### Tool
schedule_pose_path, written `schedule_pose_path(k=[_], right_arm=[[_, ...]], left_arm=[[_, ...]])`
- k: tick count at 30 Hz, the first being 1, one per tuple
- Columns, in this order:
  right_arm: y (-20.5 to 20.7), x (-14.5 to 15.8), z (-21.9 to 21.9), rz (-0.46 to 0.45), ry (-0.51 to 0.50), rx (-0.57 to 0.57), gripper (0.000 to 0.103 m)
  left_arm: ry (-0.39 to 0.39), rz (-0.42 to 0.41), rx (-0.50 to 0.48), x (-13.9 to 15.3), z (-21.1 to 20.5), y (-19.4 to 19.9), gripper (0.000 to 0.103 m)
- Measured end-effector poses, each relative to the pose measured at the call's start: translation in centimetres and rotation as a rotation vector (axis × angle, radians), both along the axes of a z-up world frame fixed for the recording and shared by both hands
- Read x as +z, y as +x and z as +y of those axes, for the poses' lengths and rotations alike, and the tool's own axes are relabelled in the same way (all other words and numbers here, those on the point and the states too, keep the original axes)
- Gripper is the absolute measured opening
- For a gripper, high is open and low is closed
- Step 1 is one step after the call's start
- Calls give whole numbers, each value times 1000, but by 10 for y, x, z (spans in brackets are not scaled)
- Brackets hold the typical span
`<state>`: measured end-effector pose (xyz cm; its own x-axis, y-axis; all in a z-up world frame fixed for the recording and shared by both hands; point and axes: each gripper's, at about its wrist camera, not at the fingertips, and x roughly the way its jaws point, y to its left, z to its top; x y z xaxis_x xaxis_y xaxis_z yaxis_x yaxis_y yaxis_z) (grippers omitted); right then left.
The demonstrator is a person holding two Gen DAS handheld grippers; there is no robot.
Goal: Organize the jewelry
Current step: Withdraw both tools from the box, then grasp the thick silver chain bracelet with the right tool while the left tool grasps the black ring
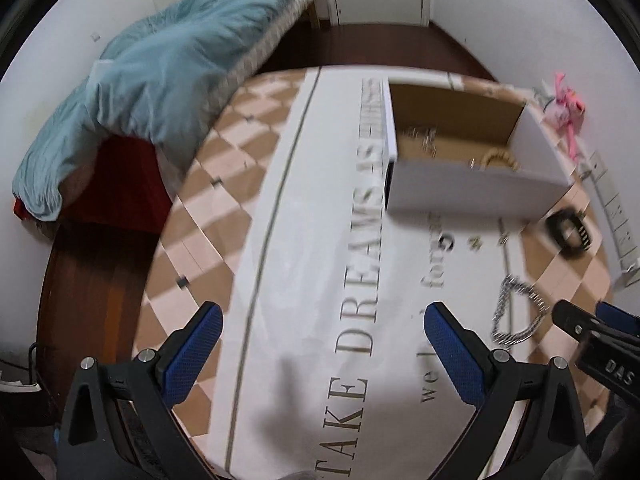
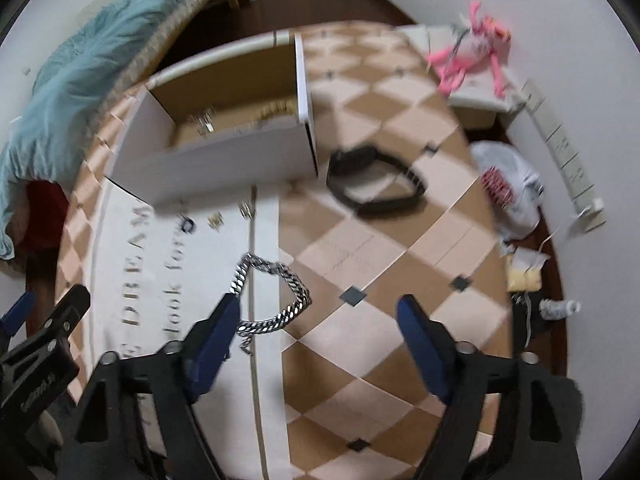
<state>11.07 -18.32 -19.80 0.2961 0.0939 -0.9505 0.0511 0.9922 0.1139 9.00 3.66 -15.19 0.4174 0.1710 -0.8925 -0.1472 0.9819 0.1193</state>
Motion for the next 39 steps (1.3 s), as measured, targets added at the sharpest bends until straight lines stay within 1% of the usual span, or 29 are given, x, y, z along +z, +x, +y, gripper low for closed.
schedule_pose_path(k=[3, 4, 5, 6, 7, 8, 9, 12, 14, 16, 21, 23, 25, 26, 28, 29, 31, 32, 34, 35, 37, 39], right_arm=[[4, -22, 4, 19, -2, -1, 66], [3, -24, 6, 5, -14, 1, 62], [3, -25, 9, -9, -19, 11, 52], [2, -25, 12, -14, -38, 19, 49], [2, -26, 14, -14, -48, 27, 37], [2, -27, 18, -19, -73, 43, 28], [1, -27, 20, -23, -81, 58, 8], [-7, -28, 22, -33, -90, 86, 8], [-14, -28, 11, -26, -61, 63, 8], [-23, -24, -5, -29, -39, 26, 8], [-33, -15, -41, -26, -34, -33, 8], [-37, -17, -49, -22, -28, -47, 8], [-39, -19, -54, -20, -27, -58, 8], [-39, -20, -56, -19, -23, -60, 8], [-39, -21, -57, -18, -18, -65, 8], [-39, -22, -57, -18, -18, -65, 8], [-39, -22, -58, -18, -16, -67, 8], [-40, -22, -59, -18, -15, -68, 8], [-41, -22, -57, -17, -13, -69, 8], [-40, -22, -58, -17, -14, -70, 8], [-39, -22, -59, -17, -12, -72, 8], [-39, -21, -59, -17, -12, -74, 8]], left_arm=[[1, 22, -8, -12, -2, -2, 103], [0, 27, -11, -13, -3, -2, 103], [-1, 31, -19, -16, -5, -2, 103], [2, 34, -25, -17, -7, -3, 103], [5, 36, -29, -18, -9, -3, 103], [6, 36, -33, -18, -10, -3, 103], [7, 36, -37, -18, -13, -3, 103], [6, 31, -58, -17, -21, -6, 103], [6, 34, -77, -18, -28, -10, 103], [-14, 48, -106, -21, -39, -15, 103], [-68, 78, -177, -36, -68, -23, 102], [-91, 81, -203, -40, -77, -24, 102], [-96, 75, -226, -42, -86, -26, 101], [-97, 73, -236, -42, -89, -26, 99], [-92, 72, -254, -44, -96, -25, 83], [-94, 75, -263, -45, -100, -25, 79], [-97, 83, -273, -48, -104, -23, 57], [-101, 84, -276, -48, -104, -22, 54], [-111, 74, -282, -47, -107, -21, 43], [-112, 71, -288, -47, -108, -20, 39], [-113, 66, -297, -46, -111, -20, 23], [-119, 64, -305, -45, -112, -20, 18]])
